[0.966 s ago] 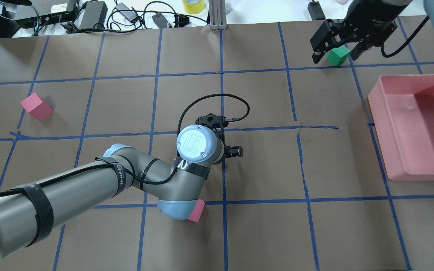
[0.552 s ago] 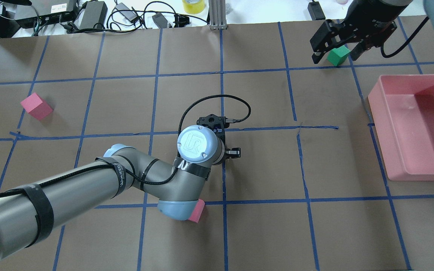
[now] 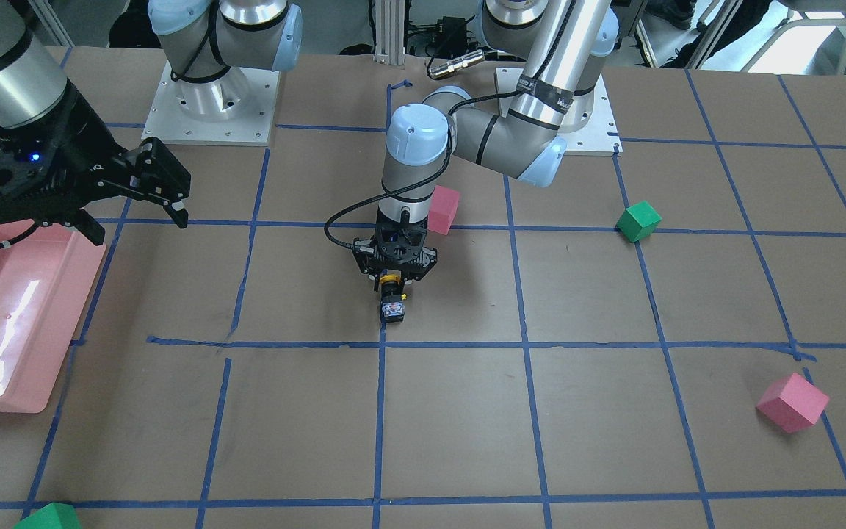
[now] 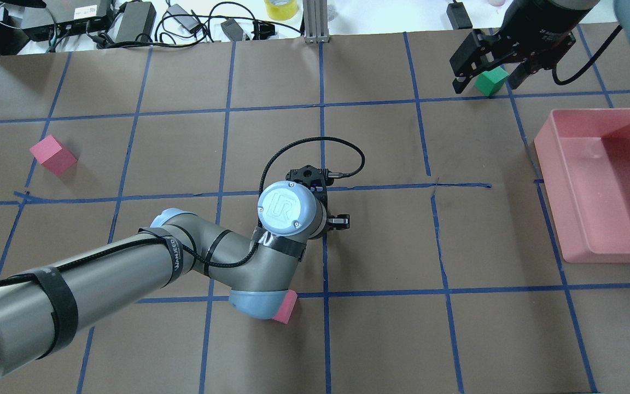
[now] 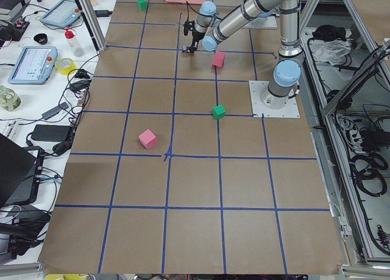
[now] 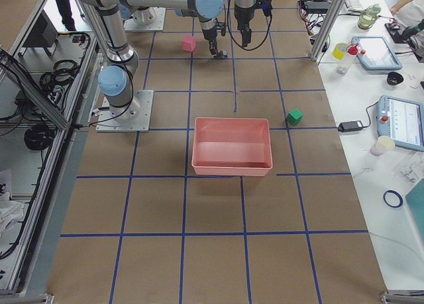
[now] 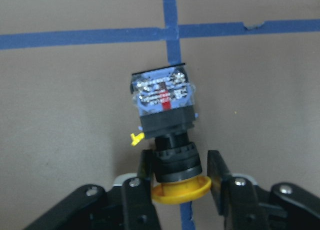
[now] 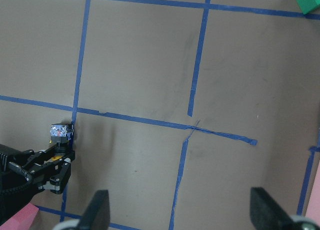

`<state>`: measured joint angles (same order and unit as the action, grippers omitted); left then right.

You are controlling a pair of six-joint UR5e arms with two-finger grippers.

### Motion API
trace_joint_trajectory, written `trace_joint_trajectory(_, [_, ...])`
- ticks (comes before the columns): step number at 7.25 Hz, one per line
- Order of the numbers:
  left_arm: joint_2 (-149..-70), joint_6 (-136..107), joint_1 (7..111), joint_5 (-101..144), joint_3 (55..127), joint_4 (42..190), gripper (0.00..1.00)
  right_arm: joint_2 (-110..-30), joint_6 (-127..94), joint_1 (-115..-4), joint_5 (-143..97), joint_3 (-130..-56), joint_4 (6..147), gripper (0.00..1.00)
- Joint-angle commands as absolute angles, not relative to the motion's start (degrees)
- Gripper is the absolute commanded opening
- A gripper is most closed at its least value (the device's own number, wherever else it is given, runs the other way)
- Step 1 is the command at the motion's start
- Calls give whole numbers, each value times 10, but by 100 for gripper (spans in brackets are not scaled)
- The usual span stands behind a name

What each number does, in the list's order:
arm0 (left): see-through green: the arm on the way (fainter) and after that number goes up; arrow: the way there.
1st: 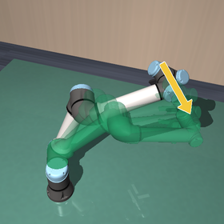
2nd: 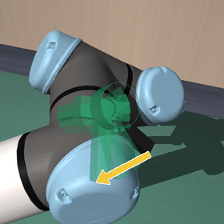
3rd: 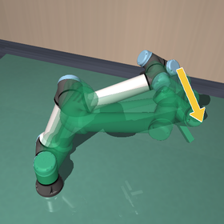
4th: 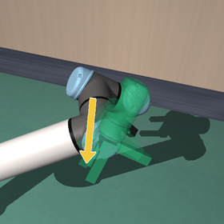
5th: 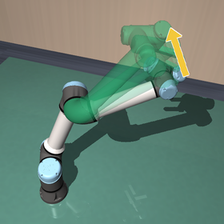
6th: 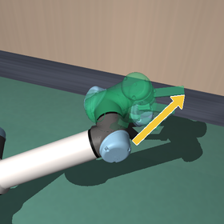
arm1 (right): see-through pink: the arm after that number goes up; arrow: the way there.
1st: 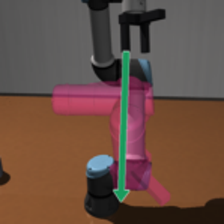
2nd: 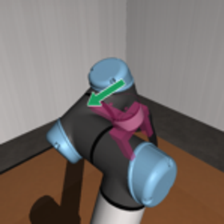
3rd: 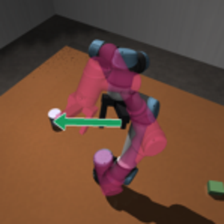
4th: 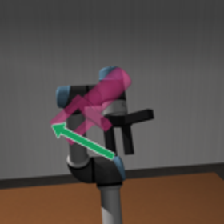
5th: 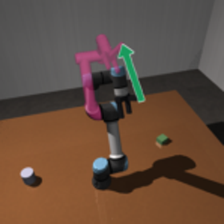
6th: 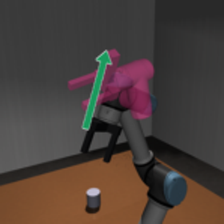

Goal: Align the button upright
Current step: 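Lift the button with the left gripper and move it farther from the robot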

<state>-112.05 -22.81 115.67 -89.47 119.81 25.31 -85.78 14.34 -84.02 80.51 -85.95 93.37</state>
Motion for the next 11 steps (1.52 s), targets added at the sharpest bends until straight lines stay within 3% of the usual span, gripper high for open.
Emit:
trace_joint_trajectory(1, [-1114, -235, 1156, -891, 1161, 398, 0, -858, 143, -840, 805, -860, 936, 100])
trace_joint_trajectory(6, [-1105, -243, 1120, -758, 1033, 686, 0, -858, 144, -839, 805, -860, 934, 100])
trace_joint_trajectory(11, [-1115, -55, 1038, -722, 995, 821, 0, -859, 144, -840, 805, -864, 935, 100])
